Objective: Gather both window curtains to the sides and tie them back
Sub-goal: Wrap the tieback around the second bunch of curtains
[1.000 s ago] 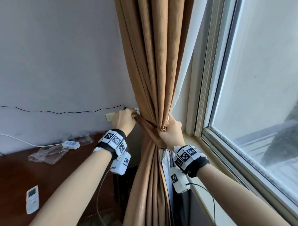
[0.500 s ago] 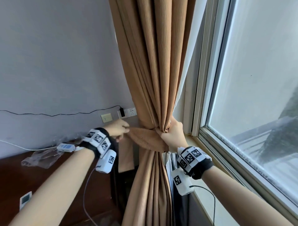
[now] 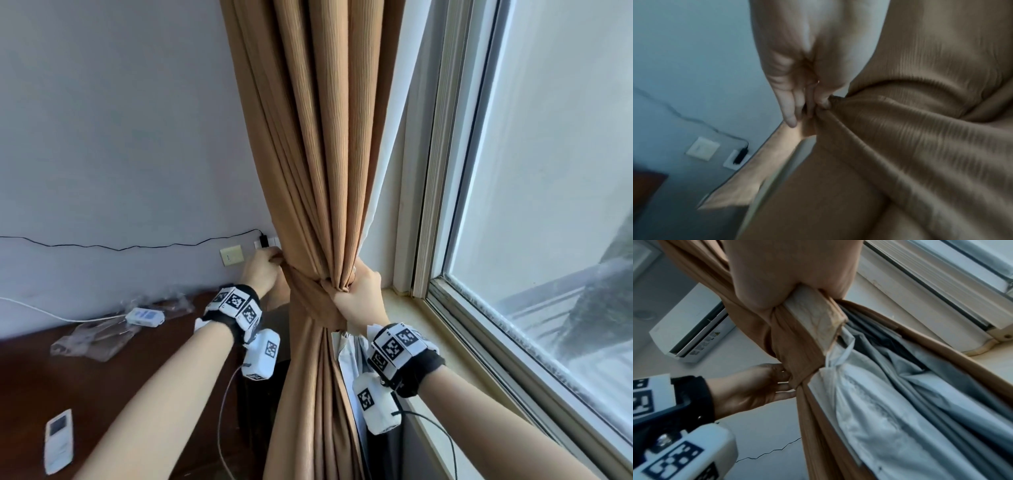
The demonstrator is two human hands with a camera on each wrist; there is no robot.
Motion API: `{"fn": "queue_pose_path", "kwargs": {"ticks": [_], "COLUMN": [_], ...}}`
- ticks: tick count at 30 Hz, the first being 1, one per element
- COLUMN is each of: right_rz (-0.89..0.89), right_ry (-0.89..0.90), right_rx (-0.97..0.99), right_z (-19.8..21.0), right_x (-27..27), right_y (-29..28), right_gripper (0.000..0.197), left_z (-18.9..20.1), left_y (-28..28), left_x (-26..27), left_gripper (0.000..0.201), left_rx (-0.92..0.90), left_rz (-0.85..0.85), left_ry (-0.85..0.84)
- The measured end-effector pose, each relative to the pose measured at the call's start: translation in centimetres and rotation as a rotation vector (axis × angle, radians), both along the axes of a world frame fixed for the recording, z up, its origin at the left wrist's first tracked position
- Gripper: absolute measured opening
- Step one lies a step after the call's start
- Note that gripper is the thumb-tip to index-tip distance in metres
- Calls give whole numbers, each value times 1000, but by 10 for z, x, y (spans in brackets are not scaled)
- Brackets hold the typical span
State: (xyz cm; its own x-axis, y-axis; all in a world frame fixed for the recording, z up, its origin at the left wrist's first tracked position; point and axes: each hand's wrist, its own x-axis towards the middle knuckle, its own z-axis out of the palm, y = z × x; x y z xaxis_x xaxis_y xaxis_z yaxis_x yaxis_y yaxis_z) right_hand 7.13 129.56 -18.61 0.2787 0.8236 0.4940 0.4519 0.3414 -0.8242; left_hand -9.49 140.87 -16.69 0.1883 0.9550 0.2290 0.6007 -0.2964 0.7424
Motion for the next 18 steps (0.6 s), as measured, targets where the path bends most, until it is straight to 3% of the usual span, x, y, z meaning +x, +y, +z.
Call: {"fn": "queue_pose_path", "kwargs": {"ticks": [3, 8, 14, 16, 18], "right_rz": [8, 41, 37, 37, 39], "right_ry": [19, 66, 73, 71, 70], "right_rx": [-9, -14, -15, -26, -28], "right_z": [2, 5, 3, 2, 1], "right_x": [5, 6, 7, 10, 10], "right_y": [0, -5, -2, -1, -1], "right_gripper": [19, 26, 25, 25, 27], "left_z": [-1, -3, -5, -5, -8], "left_y": [1, -5, 6, 7, 8], "left_x": [12, 27, 14, 6, 2], "left_gripper": [29, 27, 28, 31, 33], "left_rx": [-21, -228, -114, -89, -28], "left_rz": [15, -14, -78, -55, -13], "left_ry": [-55, -12, 266, 284, 194]}}
